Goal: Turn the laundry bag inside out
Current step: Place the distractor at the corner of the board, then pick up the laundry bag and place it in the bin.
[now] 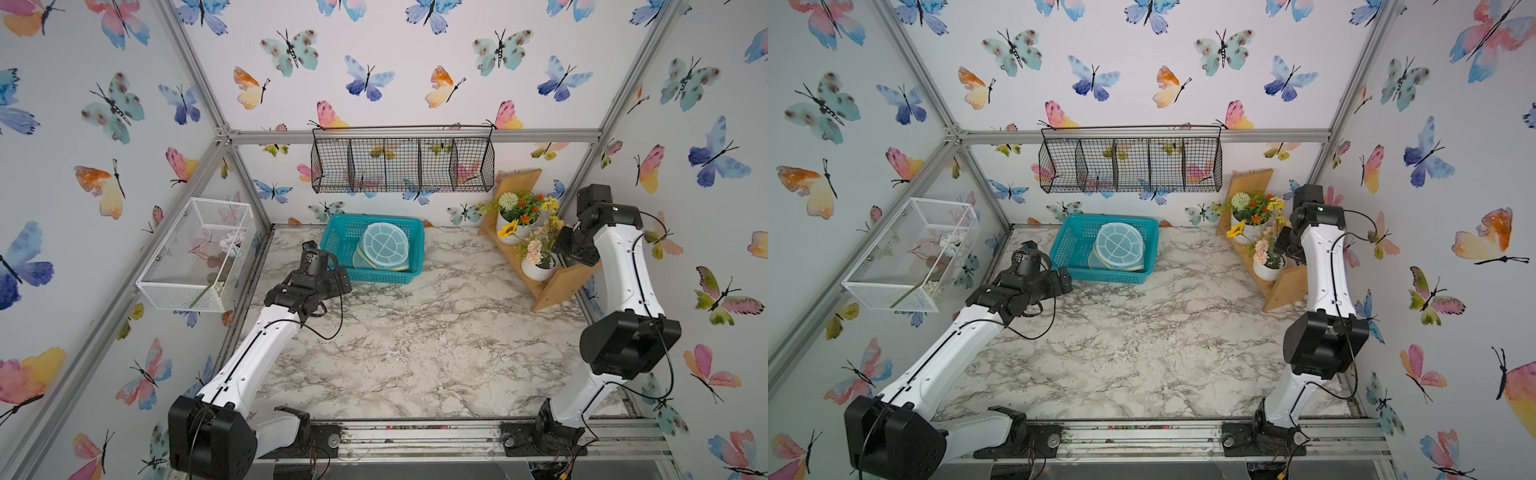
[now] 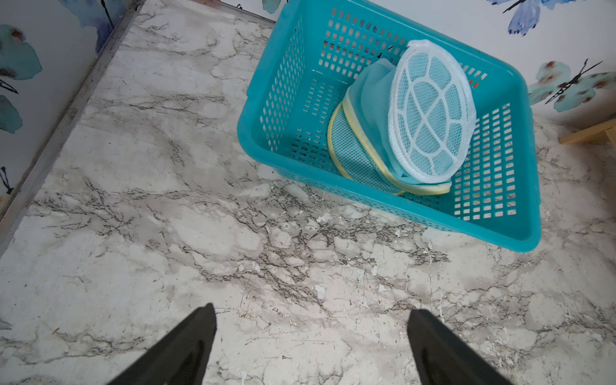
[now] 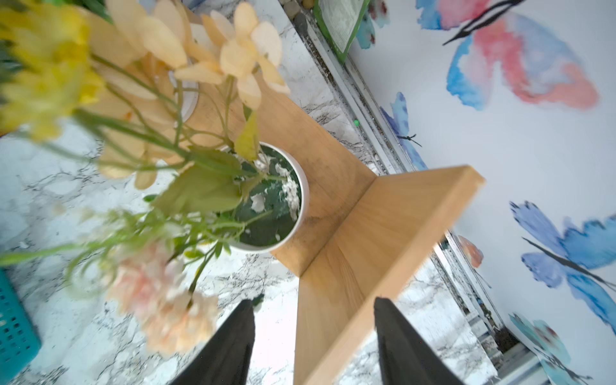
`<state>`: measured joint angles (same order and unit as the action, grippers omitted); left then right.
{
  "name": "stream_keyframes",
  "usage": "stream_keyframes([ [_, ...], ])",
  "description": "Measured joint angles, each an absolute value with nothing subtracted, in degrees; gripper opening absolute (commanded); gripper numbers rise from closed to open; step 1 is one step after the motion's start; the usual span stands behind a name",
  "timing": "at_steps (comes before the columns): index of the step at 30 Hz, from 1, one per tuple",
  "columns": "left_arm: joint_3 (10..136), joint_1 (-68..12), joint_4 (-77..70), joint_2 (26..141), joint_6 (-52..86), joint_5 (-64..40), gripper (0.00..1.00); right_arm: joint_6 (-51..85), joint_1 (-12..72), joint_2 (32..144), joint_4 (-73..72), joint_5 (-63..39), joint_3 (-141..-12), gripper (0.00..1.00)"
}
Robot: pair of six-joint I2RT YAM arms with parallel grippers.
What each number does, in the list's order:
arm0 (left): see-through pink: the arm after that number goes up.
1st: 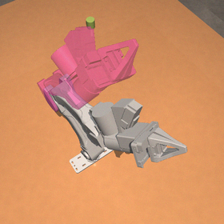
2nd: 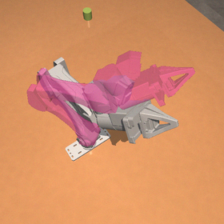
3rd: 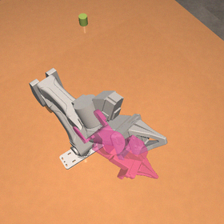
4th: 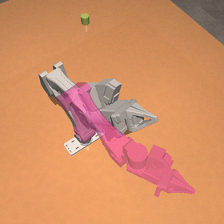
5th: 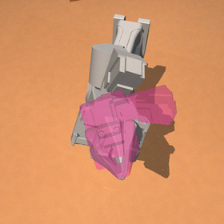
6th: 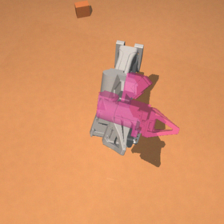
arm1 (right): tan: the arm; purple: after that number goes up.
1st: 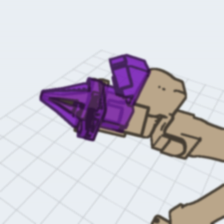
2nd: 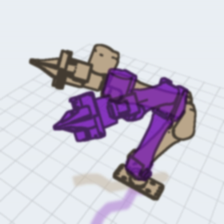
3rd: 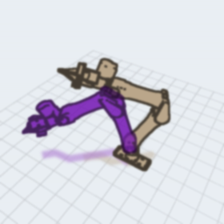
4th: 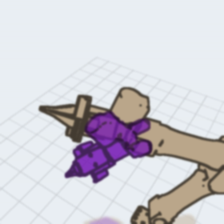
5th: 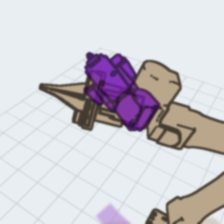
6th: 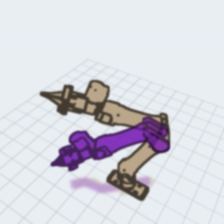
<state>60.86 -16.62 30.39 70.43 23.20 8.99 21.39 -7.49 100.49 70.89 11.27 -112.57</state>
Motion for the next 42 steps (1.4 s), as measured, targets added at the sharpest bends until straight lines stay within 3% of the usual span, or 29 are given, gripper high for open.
stream_keyframes([
  [9, 61.4, -16.6, 30.9, 71.2, 24.3, 11.0, 0.97, 22.9, -5.9, 86.9, 73.0, 7.7, -104.4, 0.62],
  [16, 61.4, -16.6, 31.5, 70.3, 26.2, 14.1, 0.99, 26.0, 19.7, 82.9, 69.3, 13.1, -100.9, 0.63],
  [19, 61.4, -16.6, 32.3, 68.9, 26.4, 15.5, 0.99, 27.7, 29.6, 87.5, 65.2, 14.0, -100.9, 0.63],
  [23, 61.4, -16.6, 33.5, 66.0, 26.9, 17.0, 0.99, 28.4, 36.1, 100.7, 60.3, 13.0, -108.2, 0.64],
  [31, 61.4, -14.8, 37.0, 59.4, 27.9, 18.8, 0.99, 27.6, 38.8, 136.6, 56.7, 10.7, -145.8, 0.66],
  [42, 59.3, -13.5, 40.9, 54.3, 28.5, 18.9, 0.99, 25.3, 43.3, 141.3, 42.3, 8.0, -140.5, 0.76],
])
